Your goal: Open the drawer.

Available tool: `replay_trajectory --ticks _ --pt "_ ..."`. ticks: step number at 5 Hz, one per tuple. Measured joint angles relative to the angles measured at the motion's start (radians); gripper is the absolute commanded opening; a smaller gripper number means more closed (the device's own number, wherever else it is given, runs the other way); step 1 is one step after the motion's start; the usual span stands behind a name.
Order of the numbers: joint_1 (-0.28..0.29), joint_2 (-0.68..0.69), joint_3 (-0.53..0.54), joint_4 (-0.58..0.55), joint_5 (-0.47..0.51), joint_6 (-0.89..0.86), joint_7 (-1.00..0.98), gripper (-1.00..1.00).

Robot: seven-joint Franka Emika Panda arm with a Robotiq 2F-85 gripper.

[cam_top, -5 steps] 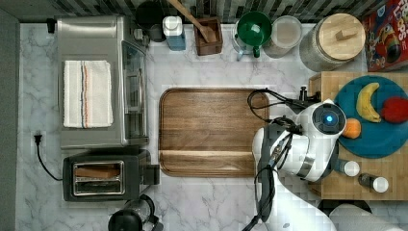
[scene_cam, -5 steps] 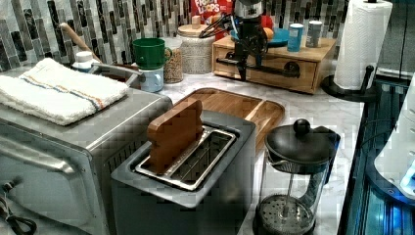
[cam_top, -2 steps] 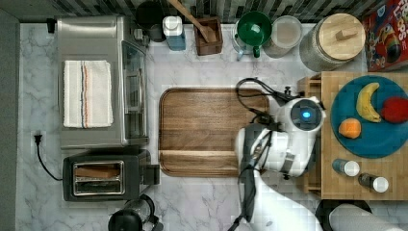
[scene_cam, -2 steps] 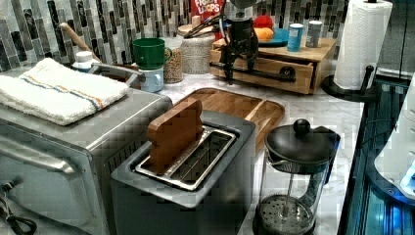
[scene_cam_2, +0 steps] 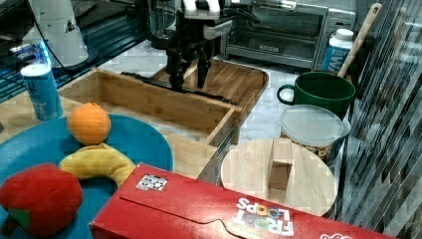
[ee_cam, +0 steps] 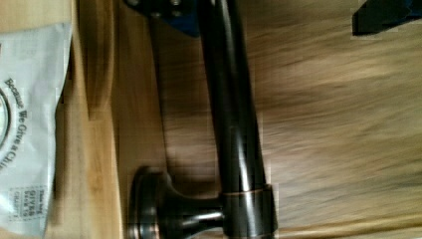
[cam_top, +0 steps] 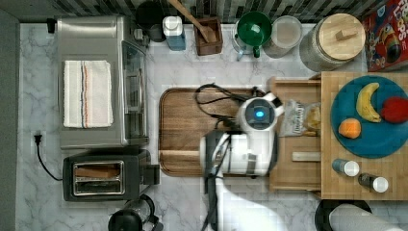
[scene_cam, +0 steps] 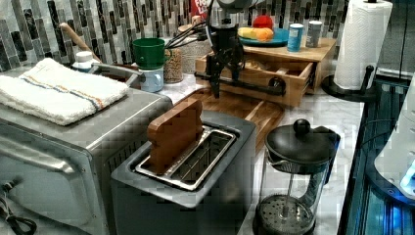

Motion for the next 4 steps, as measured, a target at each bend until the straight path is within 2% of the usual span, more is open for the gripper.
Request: replay_trajectory --ticks 1,4 --pt "0.033 -0.006 0.052 -0.014 0.000 0.004 0.000 1.00" --pt "0.041 -0.010 0.051 -0.023 -0.004 0.013 0.000 1.00"
